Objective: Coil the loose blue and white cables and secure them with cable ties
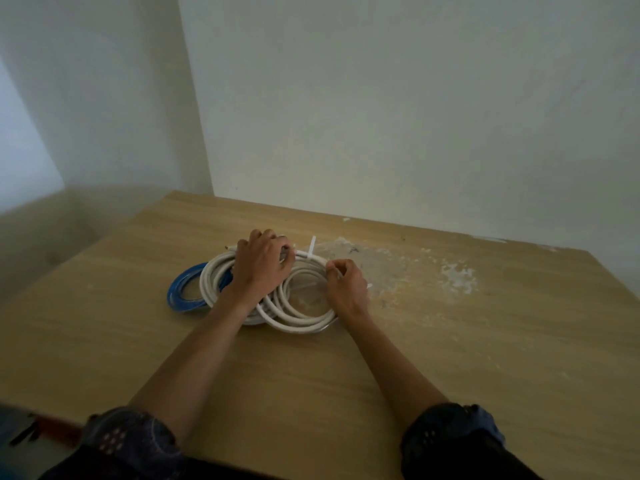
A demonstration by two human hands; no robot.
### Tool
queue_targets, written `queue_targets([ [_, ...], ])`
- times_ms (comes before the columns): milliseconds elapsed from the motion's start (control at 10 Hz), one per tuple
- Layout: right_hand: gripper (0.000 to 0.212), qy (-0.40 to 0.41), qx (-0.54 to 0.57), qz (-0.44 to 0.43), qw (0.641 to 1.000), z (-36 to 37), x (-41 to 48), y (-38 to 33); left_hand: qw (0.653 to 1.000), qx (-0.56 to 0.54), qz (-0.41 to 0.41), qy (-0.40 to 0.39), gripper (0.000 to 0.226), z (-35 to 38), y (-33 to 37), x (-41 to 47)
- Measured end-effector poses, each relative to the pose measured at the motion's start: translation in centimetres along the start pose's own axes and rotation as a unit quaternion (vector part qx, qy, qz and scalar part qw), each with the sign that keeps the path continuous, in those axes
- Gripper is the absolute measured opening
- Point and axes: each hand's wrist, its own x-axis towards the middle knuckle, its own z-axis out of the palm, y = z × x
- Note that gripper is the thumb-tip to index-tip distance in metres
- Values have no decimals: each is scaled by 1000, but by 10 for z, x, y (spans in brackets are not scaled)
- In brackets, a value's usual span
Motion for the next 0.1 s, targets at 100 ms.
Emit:
queue_targets([
  [100,32,-20,35,10,999,-9,4,-2,1000,25,3,-10,36,-6,12,12],
])
